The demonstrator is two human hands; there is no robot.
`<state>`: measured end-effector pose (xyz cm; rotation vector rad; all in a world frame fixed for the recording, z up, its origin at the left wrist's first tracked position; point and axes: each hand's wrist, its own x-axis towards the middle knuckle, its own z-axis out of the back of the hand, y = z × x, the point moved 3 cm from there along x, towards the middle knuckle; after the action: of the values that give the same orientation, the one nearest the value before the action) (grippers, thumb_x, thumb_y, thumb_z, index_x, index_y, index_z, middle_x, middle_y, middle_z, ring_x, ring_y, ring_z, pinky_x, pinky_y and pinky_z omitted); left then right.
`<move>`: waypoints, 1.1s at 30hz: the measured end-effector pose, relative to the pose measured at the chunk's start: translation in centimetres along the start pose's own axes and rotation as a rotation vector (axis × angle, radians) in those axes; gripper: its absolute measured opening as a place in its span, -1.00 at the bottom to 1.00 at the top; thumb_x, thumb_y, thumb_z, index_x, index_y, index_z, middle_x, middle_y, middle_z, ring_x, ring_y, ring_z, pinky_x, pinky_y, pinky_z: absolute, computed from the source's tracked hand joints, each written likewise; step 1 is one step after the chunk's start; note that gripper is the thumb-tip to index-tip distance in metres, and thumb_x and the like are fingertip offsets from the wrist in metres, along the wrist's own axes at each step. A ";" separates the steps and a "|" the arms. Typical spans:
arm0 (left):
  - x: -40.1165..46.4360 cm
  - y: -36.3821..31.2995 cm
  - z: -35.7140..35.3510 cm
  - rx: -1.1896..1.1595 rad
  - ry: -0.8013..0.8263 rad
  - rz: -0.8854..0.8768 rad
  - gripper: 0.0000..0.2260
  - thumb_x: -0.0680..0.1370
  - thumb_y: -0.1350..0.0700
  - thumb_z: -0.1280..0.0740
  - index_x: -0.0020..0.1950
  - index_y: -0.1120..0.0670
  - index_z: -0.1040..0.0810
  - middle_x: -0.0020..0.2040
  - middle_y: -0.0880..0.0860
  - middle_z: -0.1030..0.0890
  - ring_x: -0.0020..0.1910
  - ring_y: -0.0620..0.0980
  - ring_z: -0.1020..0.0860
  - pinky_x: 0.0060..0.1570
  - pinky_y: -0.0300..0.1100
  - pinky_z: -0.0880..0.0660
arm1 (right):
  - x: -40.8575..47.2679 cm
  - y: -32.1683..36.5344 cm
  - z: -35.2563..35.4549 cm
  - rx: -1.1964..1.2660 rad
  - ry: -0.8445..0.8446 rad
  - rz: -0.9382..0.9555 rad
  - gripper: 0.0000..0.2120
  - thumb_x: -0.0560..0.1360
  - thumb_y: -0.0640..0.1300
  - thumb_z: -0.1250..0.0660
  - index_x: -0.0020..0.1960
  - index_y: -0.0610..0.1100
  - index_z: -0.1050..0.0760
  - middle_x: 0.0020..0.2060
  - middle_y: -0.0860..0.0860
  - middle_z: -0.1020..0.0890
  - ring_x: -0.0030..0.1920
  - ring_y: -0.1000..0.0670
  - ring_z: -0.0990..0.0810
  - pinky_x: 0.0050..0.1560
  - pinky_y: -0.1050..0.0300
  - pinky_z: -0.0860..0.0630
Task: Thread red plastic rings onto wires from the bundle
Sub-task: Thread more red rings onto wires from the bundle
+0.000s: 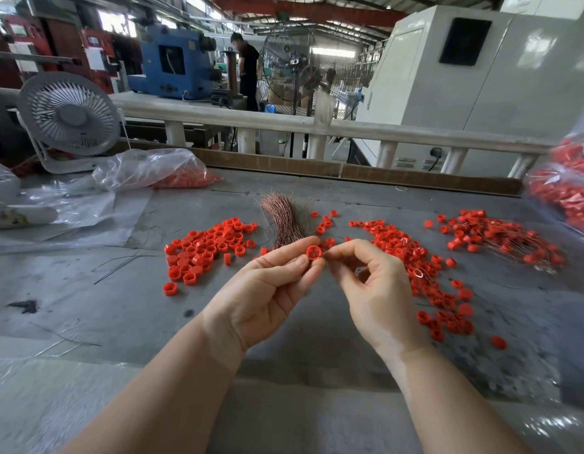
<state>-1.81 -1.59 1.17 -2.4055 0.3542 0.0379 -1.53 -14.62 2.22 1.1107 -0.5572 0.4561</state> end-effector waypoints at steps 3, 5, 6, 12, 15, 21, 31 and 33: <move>-0.1 0.0 0.0 -0.003 0.008 -0.006 -0.76 0.28 0.38 -0.25 -0.25 0.21 -0.70 -0.24 0.16 -0.68 -0.27 -0.03 -0.67 -0.32 -0.32 -0.58 | 0.0 0.0 0.0 0.027 -0.002 -0.022 -0.80 0.44 -0.35 -0.38 -0.20 -0.05 -0.57 -0.34 0.16 -0.61 -0.29 0.23 -0.54 -0.25 0.46 -0.37; -0.1 0.0 0.0 -0.005 0.012 -0.010 -0.76 0.28 0.38 -0.25 -0.25 0.21 -0.70 -0.25 0.16 -0.68 -0.27 -0.02 -0.67 -0.32 -0.32 -0.58 | 0.1 -0.1 0.0 0.032 -0.011 -0.029 -0.78 0.44 -0.35 -0.38 -0.20 -0.03 -0.57 -0.34 0.17 -0.62 -0.28 0.22 -0.55 -0.24 0.44 -0.39; -0.1 0.0 0.0 -0.008 0.012 -0.012 -0.76 0.28 0.38 -0.25 -0.25 0.22 -0.70 -0.25 0.15 -0.67 -0.27 -0.02 -0.67 -0.31 -0.32 -0.58 | 0.0 -0.1 0.0 0.031 -0.015 -0.029 -0.79 0.44 -0.35 -0.38 -0.20 -0.04 -0.57 -0.34 0.16 -0.62 -0.28 0.22 -0.55 -0.24 0.44 -0.40; 0.1 0.0 0.1 -0.015 -0.008 -0.016 -0.78 0.29 0.37 -0.25 -0.26 0.22 -0.69 -0.26 0.16 -0.67 -0.29 -0.03 -0.67 -0.33 -0.32 -0.58 | -0.2 -0.2 -0.2 -0.098 0.046 0.033 -0.87 0.47 -0.29 -0.36 -0.15 -0.08 -0.60 -0.29 0.09 -0.62 -0.26 0.13 -0.55 -0.17 0.21 -0.49; 0.2 0.0 0.2 -0.017 -0.016 -0.027 -0.79 0.28 0.36 -0.26 -0.27 0.23 -0.69 -0.26 0.17 -0.67 -0.29 -0.03 -0.67 -0.33 -0.32 -0.58 | -0.2 -0.3 -0.3 -0.113 0.057 0.030 -0.89 0.48 -0.27 -0.36 -0.13 -0.10 -0.61 -0.27 0.06 -0.63 -0.24 0.08 -0.55 -0.14 0.14 -0.50; 0.2 0.0 0.2 -0.034 0.005 -0.046 -0.79 0.29 0.36 -0.27 -0.26 0.23 -0.69 -0.18 0.22 -0.67 -0.24 -0.02 -0.67 -0.33 -0.33 -0.57 | -0.1 -0.8 -0.4 -0.084 0.081 -0.081 -0.89 0.48 -0.25 -0.36 -0.13 -0.07 -0.61 -0.28 0.11 -0.65 -0.24 0.14 -0.58 -0.13 0.17 -0.51; 0.3 -0.3 0.6 -0.073 -0.056 -0.113 -0.81 0.29 0.35 -0.28 -0.27 0.23 -0.69 -0.26 0.15 -0.67 -0.26 -0.03 -0.67 -0.35 -0.33 -0.56 | -0.3 -1.1 -0.6 -0.111 0.087 -0.133 -0.88 0.45 -0.25 -0.38 -0.11 -0.05 -0.61 -0.21 0.10 -0.65 -0.15 0.10 -0.59 -0.02 0.21 -0.49; 0.6 -0.8 1.2 -0.118 -0.140 -0.193 -0.82 0.35 0.37 -0.27 -0.17 0.26 -0.65 -0.25 0.14 -0.68 -0.26 -0.03 -0.67 -0.35 -0.34 -0.56 | -0.2 -1.1 -0.1 -0.202 0.000 -0.105 -0.87 0.43 -0.27 -0.40 -0.07 -0.08 -0.59 -0.17 0.08 -0.61 -0.10 0.05 -0.56 0.01 0.23 -0.44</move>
<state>-0.97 -0.34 0.72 -2.5263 0.0555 0.1421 -0.96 -14.93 1.24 0.9410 -0.5297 0.3012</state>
